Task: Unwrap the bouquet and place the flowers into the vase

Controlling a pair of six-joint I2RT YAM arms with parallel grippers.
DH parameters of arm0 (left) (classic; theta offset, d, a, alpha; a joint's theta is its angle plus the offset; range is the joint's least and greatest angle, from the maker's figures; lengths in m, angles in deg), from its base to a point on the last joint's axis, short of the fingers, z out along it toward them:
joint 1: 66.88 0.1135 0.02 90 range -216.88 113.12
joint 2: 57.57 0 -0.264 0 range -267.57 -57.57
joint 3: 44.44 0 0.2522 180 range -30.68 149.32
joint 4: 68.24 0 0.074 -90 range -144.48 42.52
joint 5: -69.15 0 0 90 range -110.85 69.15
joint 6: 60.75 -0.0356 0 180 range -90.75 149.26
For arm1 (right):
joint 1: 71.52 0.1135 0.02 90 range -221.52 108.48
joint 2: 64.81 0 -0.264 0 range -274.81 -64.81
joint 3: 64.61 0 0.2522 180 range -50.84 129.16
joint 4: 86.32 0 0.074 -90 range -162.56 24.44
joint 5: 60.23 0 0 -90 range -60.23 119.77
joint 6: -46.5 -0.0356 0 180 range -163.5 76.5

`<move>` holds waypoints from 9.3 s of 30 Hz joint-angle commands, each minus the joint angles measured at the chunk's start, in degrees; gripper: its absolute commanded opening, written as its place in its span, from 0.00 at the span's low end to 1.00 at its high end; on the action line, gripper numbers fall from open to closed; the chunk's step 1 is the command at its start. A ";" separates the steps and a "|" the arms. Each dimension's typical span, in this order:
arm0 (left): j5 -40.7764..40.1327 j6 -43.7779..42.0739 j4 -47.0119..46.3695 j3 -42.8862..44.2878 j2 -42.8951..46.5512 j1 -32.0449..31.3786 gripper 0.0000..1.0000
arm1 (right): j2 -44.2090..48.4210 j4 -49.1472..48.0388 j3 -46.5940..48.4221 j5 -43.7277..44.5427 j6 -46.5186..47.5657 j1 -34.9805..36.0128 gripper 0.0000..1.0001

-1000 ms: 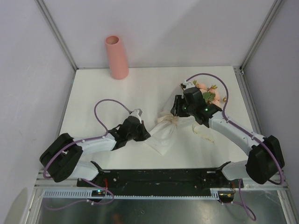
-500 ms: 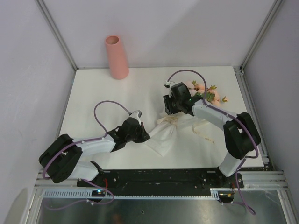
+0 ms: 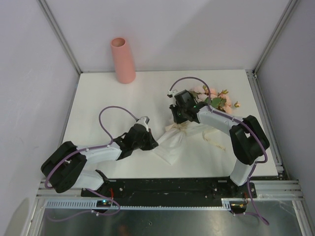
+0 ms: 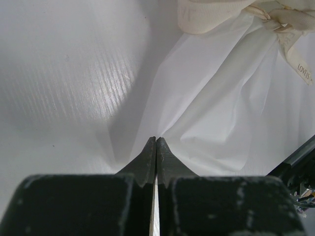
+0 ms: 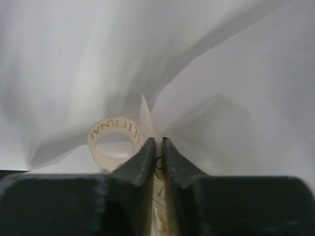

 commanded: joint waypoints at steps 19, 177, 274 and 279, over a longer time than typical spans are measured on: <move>-1.10 0.00 -2.12 -0.99 0.89 -0.26 0.00 | 18.36 -11.66 3.71 14.45 -7.32 -2.25 0.00; -2.34 1.30 -3.54 -0.74 -2.56 -2.16 0.00 | 11.31 -29.72 -17.14 -44.97 -37.80 -14.31 0.37; -3.30 2.64 -3.49 -1.77 -1.90 -2.72 0.00 | 1.02 -27.97 -8.17 68.79 26.50 12.96 0.53; -3.27 2.87 -3.49 -1.74 -2.02 -2.76 0.00 | 3.23 -35.04 -8.16 69.98 32.97 10.48 0.53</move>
